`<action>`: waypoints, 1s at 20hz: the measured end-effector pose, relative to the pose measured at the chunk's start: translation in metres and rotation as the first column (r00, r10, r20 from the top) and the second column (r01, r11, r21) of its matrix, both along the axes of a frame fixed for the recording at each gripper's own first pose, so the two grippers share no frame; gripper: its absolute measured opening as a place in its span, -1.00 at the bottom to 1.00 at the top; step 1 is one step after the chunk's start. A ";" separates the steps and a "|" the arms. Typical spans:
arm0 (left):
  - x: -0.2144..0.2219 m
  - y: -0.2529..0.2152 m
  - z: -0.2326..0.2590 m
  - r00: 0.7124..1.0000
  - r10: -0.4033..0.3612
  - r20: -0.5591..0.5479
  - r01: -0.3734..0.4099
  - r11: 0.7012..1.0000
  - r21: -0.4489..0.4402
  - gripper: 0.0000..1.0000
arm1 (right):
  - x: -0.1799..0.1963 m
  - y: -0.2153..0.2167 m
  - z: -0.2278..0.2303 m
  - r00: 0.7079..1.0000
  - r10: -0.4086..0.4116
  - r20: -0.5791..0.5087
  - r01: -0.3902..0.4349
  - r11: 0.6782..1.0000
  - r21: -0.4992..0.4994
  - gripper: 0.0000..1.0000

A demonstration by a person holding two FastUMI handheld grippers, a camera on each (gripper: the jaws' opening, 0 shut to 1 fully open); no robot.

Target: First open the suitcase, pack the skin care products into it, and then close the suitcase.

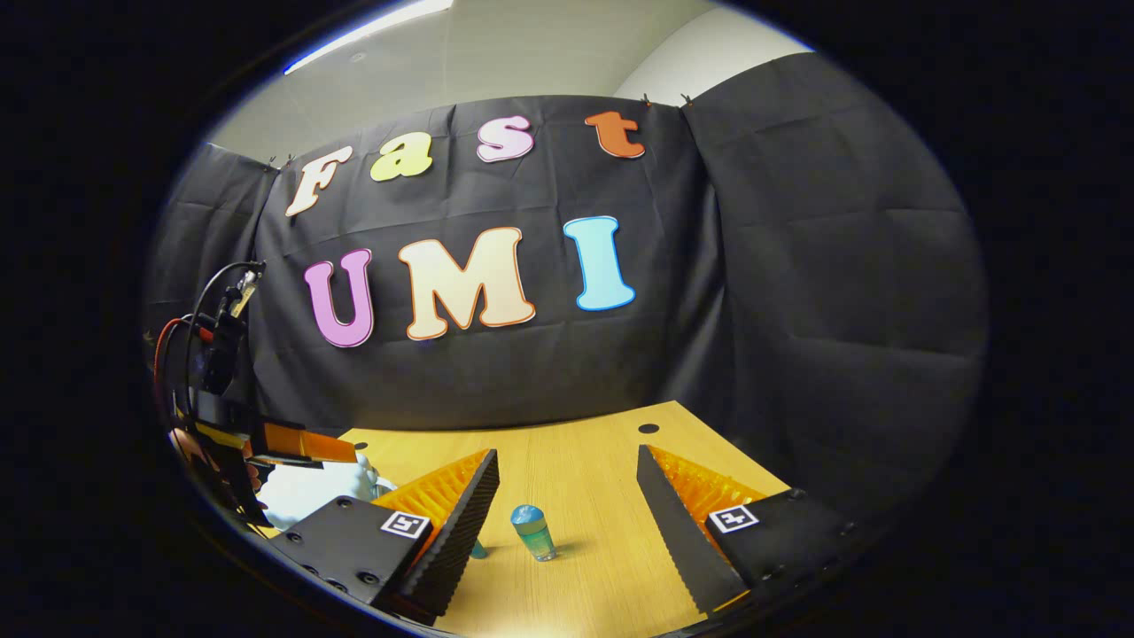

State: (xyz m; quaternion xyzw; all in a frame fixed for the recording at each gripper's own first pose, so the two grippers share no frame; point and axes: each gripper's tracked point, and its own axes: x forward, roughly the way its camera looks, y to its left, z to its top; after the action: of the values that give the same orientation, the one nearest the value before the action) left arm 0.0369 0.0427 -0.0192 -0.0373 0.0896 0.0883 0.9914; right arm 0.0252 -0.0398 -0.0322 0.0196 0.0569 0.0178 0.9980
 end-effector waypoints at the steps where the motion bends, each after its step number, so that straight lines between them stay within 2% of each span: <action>1: 0.004 0.009 -0.002 0.999 0.015 -0.031 -0.016 1.000 -0.015 0.91 | 0.001 0.000 -0.005 1.000 0.005 -0.011 -0.005 1.000 0.003 0.92; 4: 0.021 0.030 -0.013 0.990 0.043 -0.136 -0.052 0.997 -0.063 0.91 | 0.004 0.003 -0.018 0.999 0.023 -0.047 -0.022 1.000 0.012 0.96; 7: 0.041 0.051 -0.026 0.966 0.079 -0.246 -0.109 0.988 -0.110 0.89 | 0.003 0.002 -0.027 0.996 0.033 -0.077 -0.032 0.999 0.012 0.96; 9: 0.052 0.063 -0.039 0.941 0.102 -0.323 -0.150 0.980 -0.127 0.89 | 0.003 -0.001 -0.031 0.996 0.031 -0.087 -0.031 1.000 0.005 0.96; 13: 0.074 0.069 -0.057 0.894 0.085 -0.439 -0.192 0.960 -0.205 0.79 | 0.003 -0.011 -0.035 0.995 0.015 -0.100 -0.015 1.000 -0.003 0.96; 14: 0.081 0.072 -0.061 0.885 0.092 -0.456 -0.206 0.956 -0.208 0.86 | 0.003 -0.013 -0.035 0.995 0.009 -0.103 -0.009 1.000 0.000 0.96; 15: 0.087 0.076 -0.062 0.876 0.101 -0.471 -0.222 0.953 -0.208 0.84 | 0.003 -0.017 -0.037 0.994 0.001 -0.107 -0.001 1.000 0.002 0.96; 16: 0.091 0.079 -0.064 0.867 0.109 -0.485 -0.236 0.949 -0.208 0.69 | 0.003 -0.020 -0.038 0.994 -0.006 -0.110 0.006 1.000 0.003 0.96; 20: 0.109 0.090 -0.078 0.817 0.135 -0.560 -0.288 0.938 -0.194 0.54 | 0.004 -0.034 -0.045 0.991 -0.033 -0.130 0.036 0.999 0.023 0.96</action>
State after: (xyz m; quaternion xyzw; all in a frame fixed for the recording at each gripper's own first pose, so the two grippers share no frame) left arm 0.1460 0.1324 -0.0971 -0.1554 0.3708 0.1926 0.8951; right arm 0.0288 -0.0734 -0.0769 0.0345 0.1209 -0.0001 0.9921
